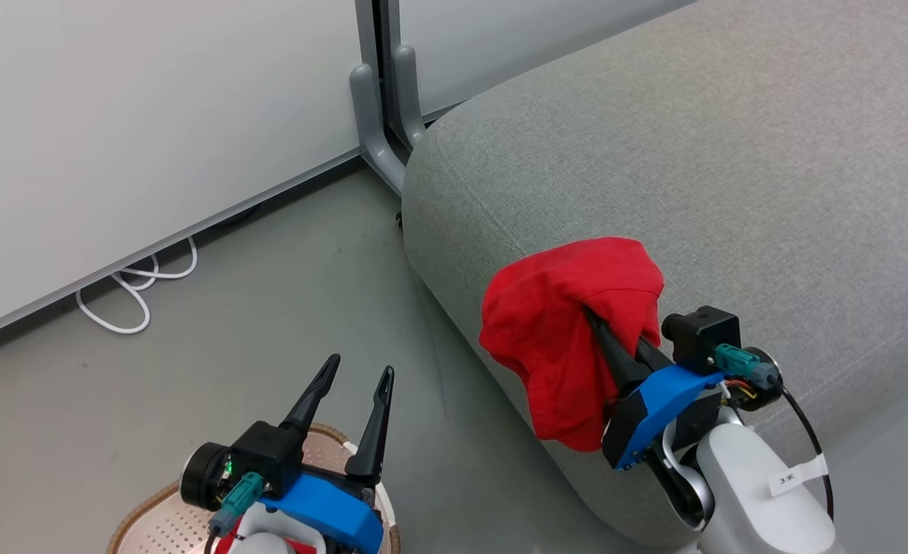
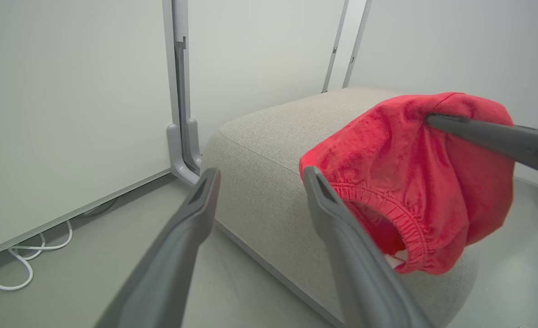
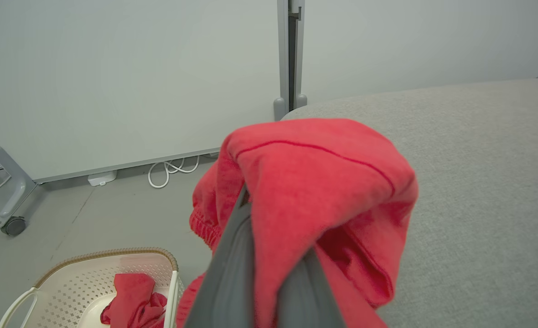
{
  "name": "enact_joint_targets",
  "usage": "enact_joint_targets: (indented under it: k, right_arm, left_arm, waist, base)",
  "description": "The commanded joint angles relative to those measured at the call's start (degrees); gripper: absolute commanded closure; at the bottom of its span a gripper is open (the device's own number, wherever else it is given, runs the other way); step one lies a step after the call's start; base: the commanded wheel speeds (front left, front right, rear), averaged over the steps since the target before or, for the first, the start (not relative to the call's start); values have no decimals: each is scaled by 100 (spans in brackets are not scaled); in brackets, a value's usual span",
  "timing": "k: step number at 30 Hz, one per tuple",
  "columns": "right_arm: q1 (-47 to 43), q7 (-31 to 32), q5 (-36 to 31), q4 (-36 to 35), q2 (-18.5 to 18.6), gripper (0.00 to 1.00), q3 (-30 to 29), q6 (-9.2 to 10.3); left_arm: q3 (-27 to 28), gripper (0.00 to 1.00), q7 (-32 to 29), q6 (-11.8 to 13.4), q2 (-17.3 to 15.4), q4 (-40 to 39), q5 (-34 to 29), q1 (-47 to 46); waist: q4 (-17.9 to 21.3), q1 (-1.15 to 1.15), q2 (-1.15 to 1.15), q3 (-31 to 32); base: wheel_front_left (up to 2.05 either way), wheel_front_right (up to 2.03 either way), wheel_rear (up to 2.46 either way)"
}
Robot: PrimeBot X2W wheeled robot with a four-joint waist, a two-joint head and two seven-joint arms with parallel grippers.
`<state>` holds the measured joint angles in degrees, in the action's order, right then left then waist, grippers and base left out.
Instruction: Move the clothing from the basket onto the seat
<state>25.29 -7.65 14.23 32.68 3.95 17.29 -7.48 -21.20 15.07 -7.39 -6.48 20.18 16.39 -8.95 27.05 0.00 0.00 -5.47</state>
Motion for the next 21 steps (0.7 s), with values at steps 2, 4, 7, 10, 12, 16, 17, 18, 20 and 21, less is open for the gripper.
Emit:
enact_joint_targets:
  k: [2,4,7,10,12,16,17,18,20,21]
  right_arm:
    - [-56,-33,-10,-12,-20,100,-28,-3]
    - [-34,-40,-11,-21,-23,100,-47,-3]
    - [14,-42,-7,-38,-29,100,-79,-3]
    - [113,-29,36,-55,-2,100,-127,-3]
    - [234,-10,47,-76,41,100,-174,-3]
    - [645,56,39,-110,260,100,-238,-2]
    - [778,80,42,-116,343,100,-280,-2]
    - [919,76,32,-109,436,100,-346,-2]
    - [1202,118,91,-122,597,100,-492,-2]
    - [1352,129,141,-148,677,100,-589,-3]
  left_arm:
    - [-5,0,15,-13,-24,-1,-6,-74]
    - [-10,0,15,-13,-33,-11,-16,-97]
    - [-8,0,15,-13,-44,-32,-27,-97]
    - [-6,0,15,-13,-70,-68,-45,-117]
    - [-3,0,15,-13,-94,-96,-64,-147]
    - [-32,0,15,-13,-199,-144,-107,-281]
    - [-53,0,15,-13,-224,-155,-128,-319]
    - [-75,0,15,-13,-255,-168,-145,-366]
    - [-110,0,15,-13,-324,-209,-172,-502]
    - [-114,0,15,-13,-359,-228,-189,-583]
  waist:
    - [-25,0,0,-23]
    - [-47,0,0,-49]
    - [-74,0,0,-96]
    - [-103,0,0,-175]
    - [-115,0,0,-262]
    - [-150,0,0,-536]
    - [-173,0,0,-626]
    - [-200,0,0,-717]
    - [-272,0,0,-945]
    - [-309,0,0,-1062]
  base:
    - [0,0,0]
    - [0,0,0]
    - [0,0,0]
    - [0,0,0]
    - [0,0,0]
    - [0,0,0]
    - [0,0,0]
    - [0,0,0]
    - [0,0,0]
    - [0,0,0]
